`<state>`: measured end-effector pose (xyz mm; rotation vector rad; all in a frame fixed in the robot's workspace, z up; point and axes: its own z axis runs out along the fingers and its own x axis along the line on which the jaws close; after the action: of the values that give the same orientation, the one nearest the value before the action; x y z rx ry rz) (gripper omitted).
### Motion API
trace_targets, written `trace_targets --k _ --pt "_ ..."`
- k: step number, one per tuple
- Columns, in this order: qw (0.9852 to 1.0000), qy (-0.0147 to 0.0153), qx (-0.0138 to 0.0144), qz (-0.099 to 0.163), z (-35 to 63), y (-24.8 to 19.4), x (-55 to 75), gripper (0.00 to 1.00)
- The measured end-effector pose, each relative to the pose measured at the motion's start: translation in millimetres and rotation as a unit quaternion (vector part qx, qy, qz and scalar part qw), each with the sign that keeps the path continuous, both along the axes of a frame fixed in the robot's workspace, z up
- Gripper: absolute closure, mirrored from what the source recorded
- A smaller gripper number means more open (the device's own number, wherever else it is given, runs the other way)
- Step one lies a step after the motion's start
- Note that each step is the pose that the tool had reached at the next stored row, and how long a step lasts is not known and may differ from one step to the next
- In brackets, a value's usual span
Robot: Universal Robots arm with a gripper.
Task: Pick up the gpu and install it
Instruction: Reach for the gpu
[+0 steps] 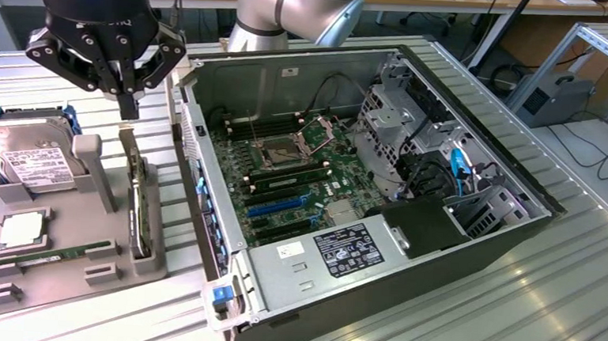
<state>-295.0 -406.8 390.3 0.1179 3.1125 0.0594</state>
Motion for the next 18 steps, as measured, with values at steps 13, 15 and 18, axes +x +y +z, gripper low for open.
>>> trace_targets --k 13,15,18 --pt "1.0000 0.0000 -0.0001 0.000 -0.2 -5.2 0.0 0.89" --pt "1.0000 -0.0001 0.0000 0.000 -0.3 -6.0 0.0 0.89" --pt "1.0000 0.0000 0.0000 0.000 -0.3 -7.3 0.0 0.89"
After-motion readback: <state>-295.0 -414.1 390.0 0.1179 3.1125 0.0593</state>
